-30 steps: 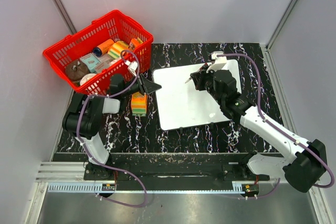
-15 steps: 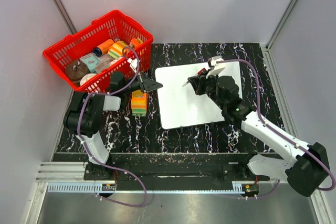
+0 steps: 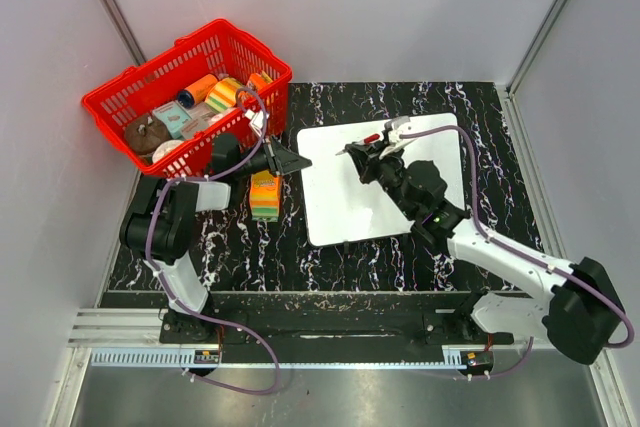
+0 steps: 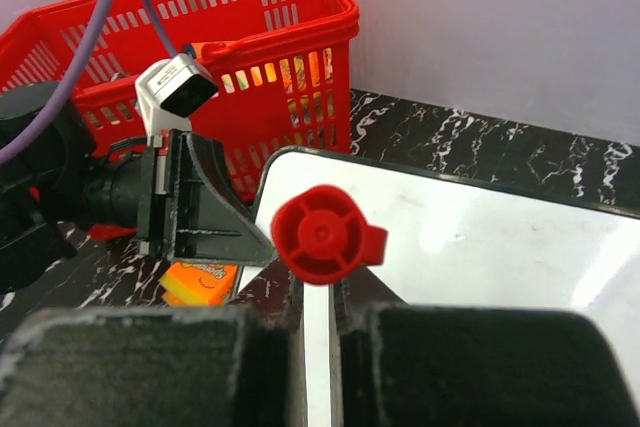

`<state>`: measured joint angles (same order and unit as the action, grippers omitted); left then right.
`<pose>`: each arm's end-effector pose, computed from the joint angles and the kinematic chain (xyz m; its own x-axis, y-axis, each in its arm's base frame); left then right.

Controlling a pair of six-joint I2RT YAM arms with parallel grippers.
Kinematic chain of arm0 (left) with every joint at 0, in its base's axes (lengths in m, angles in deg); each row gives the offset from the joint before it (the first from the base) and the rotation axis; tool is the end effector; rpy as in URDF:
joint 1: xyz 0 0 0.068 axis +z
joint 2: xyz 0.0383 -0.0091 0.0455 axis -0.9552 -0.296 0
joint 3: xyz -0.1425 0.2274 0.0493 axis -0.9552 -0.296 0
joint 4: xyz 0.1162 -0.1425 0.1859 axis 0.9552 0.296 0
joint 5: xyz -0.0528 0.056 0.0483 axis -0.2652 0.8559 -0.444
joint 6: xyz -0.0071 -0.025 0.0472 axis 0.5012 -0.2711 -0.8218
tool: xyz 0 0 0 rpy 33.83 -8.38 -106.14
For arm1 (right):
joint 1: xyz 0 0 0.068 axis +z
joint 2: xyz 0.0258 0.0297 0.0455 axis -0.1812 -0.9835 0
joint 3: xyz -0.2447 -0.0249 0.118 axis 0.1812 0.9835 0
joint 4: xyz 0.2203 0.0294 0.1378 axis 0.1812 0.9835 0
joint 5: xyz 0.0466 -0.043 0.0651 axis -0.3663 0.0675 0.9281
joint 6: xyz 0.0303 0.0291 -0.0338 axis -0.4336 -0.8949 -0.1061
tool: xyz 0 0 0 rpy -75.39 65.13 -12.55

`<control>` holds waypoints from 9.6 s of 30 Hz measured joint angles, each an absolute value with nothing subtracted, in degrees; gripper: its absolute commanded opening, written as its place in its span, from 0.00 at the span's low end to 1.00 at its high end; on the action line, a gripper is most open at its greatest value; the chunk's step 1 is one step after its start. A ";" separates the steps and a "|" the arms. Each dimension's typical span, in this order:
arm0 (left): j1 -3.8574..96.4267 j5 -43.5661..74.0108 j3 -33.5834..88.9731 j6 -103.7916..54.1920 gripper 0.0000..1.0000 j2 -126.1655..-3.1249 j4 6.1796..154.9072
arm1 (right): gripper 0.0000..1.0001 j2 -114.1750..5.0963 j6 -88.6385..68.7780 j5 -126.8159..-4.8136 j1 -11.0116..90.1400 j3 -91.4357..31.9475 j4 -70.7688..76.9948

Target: Write a sentence on the whiteboard

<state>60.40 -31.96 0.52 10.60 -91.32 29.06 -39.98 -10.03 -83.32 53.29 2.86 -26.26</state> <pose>0.3383 -0.1042 0.1929 -0.7166 -0.2673 -0.6443 0.5872 0.2673 -0.7640 0.2036 0.1806 0.3230 0.0015 0.1631 -0.9866 -0.5491 0.8247 0.1355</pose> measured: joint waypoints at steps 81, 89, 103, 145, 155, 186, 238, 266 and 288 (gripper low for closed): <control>58.74 -30.30 2.35 5.64 0.00 -90.47 36.71 | 0.00 -55.50 -11.26 -92.24 54.38 -0.81 -31.00; 58.63 -30.27 2.44 5.42 0.00 -90.47 36.96 | 0.00 -55.19 -11.39 -92.02 54.38 -0.63 -30.56; 58.11 -29.86 2.44 4.98 0.00 -90.47 37.15 | 0.00 -54.49 -11.34 -94.06 54.64 -0.63 -28.92; 57.25 -29.88 3.51 3.89 0.00 -90.43 38.57 | 0.00 -51.26 -10.60 -99.43 53.55 -0.55 -29.25; 57.21 -29.86 3.67 3.48 0.00 -90.43 39.23 | 0.00 -53.31 -10.67 -99.37 53.33 -0.96 -28.88; 56.88 -29.62 4.28 2.56 0.00 -90.43 41.17 | 0.00 -52.85 -11.98 -95.87 52.96 -0.04 -27.94; 56.51 -29.44 4.69 1.33 0.00 -90.43 42.51 | 0.00 -51.72 -13.44 -99.37 52.35 -0.28 -26.65; 56.21 -29.49 5.33 0.92 0.00 -90.43 43.08 | 0.00 -51.63 -14.08 -97.90 50.93 -0.20 -28.11; 56.18 -29.36 5.33 0.88 0.00 -90.43 43.71 | 0.00 -51.74 -15.02 -97.97 50.86 0.98 -28.16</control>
<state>56.18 -29.36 5.33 0.88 -90.43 43.71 -51.74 -15.02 -97.97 50.86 0.98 -28.16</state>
